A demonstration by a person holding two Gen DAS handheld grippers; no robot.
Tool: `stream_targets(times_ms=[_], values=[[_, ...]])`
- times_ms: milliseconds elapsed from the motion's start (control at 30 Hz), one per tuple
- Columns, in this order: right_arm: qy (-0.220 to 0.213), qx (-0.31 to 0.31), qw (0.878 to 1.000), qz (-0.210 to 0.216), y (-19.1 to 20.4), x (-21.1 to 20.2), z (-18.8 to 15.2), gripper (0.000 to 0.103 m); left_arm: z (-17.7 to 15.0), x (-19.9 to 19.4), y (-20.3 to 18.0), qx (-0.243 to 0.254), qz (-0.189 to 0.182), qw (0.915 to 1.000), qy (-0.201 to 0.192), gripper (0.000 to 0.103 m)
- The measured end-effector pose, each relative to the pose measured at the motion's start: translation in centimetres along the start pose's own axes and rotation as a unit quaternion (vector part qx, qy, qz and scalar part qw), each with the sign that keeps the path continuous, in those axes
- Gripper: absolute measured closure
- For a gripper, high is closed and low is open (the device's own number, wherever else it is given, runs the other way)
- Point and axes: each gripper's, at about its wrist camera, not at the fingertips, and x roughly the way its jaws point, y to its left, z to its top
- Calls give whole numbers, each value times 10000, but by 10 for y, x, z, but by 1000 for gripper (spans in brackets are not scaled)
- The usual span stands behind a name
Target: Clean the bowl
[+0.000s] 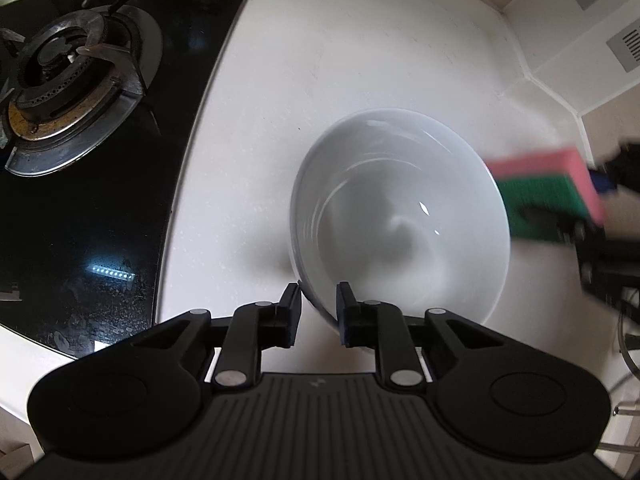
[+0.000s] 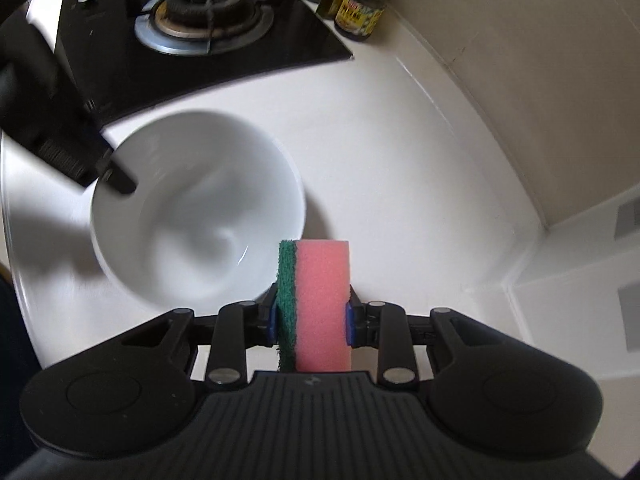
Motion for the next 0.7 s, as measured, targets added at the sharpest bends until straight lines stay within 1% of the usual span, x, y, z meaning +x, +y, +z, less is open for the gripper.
stream_targets(times_ms=[100, 133, 200, 267, 300, 333, 367, 467, 567, 633, 700], values=[[32, 193, 9994, 278, 19, -16, -22, 78, 2, 6, -3, 17, 195, 9998, -67, 86], [3, 262, 9987, 446, 25, -21, -27, 78, 2, 8, -5, 49, 249, 9996, -85, 86], [-176, 366, 9946, 954, 39, -35, -36, 78, 3, 10, -8, 118, 332, 9993, -107, 86], [-299, 390, 9933, 1043, 44, -46, -34, 78, 2, 12, -11, 199, 405, 9989, -156, 86], [-359, 394, 9930, 1056, 44, -51, -33, 78, 1, 12, -12, 212, 410, 9988, -173, 86], [-410, 379, 9937, 969, 40, -57, -30, 78, 1, 13, -11, 223, 406, 9987, -192, 86], [-458, 343, 9948, 837, 33, -62, -27, 78, 0, 13, -11, 221, 408, 9987, -214, 85], [-606, -47, 9978, 270, 21, -66, -12, 78, -2, 11, -9, 197, 466, 9983, -295, 85], [-917, -240, 9950, 321, 14, -71, 13, 78, -1, 10, -7, 233, 435, 9983, -321, 85], [-1206, -513, 9906, 381, 16, -72, 28, 78, 0, 13, -8, 264, 442, 9981, -335, 85], [-1314, -709, 9875, 513, 18, -62, 40, 77, 0, 14, -9, 288, 464, 9979, -351, 85]])
